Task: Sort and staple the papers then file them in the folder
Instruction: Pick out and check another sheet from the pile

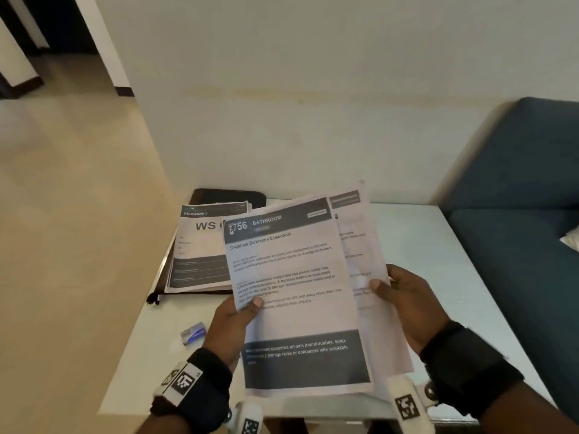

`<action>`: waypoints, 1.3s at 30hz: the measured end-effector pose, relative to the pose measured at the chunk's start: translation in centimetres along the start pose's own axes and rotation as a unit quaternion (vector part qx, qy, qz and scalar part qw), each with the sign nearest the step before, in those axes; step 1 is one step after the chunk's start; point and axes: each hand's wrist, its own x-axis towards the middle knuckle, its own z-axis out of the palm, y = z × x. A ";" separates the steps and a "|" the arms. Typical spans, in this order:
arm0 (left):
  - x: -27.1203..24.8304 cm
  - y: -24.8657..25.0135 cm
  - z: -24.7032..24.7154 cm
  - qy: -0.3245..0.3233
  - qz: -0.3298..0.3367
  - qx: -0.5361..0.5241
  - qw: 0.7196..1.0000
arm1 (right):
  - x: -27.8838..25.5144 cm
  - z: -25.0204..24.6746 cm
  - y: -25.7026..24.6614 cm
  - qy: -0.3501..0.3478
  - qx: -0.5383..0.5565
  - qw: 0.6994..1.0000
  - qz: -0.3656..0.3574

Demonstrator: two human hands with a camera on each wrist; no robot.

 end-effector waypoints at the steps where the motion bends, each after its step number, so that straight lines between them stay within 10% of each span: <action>1: 0.0 0.0 0.1 -0.007 -0.005 0.000 1.000 | -0.2 0.7 0.3 -0.012 0.005 1.000 -0.006; 9: 0.1 -1.0 0.6 0.029 0.020 0.022 0.999 | -0.1 4.1 3.6 -0.022 -0.135 0.990 -0.031; 39: -0.8 -3.6 0.9 -0.063 -0.019 -0.079 0.995 | -0.3 4.8 6.2 -0.046 0.055 0.997 0.039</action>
